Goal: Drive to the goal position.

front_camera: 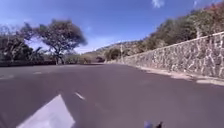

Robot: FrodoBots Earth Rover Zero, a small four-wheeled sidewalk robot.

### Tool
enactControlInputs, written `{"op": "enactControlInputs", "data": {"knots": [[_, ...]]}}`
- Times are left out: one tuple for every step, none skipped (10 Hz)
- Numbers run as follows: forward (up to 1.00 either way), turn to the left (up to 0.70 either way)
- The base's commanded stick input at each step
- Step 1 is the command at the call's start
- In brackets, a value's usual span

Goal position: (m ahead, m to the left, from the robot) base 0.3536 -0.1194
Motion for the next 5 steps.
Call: {"op": "enactControlInputs", "data": {"knots": [[0.5,0.0],[0.5,0.0],[0.5,0.0],[0.5,0.0],[0.5,0.0]]}}
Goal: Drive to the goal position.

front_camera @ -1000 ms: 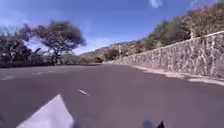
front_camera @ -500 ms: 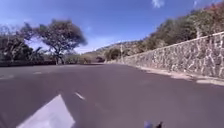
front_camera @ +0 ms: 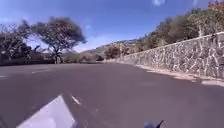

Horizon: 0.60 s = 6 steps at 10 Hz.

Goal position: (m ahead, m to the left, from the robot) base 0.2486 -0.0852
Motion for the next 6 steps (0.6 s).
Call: {"op": "enactControlInputs", "data": {"knots": [[0.5,0.0],[0.5,0.0],[0.5,0.0],[0.5,0.0],[0.5,0.0],[0.5,0.0]]}}
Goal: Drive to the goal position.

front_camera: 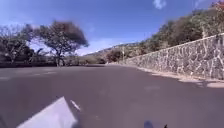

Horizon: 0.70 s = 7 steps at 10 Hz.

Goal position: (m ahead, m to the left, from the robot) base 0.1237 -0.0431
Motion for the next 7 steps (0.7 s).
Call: {"op": "enactControlInputs", "data": {"knots": [[0.5,0.0],[0.5,-0.09],[0.5,-0.21],[0.5,-0.32],[0.5,-0.44],[0.5,-0.5],[0.5,-0.5]]}}
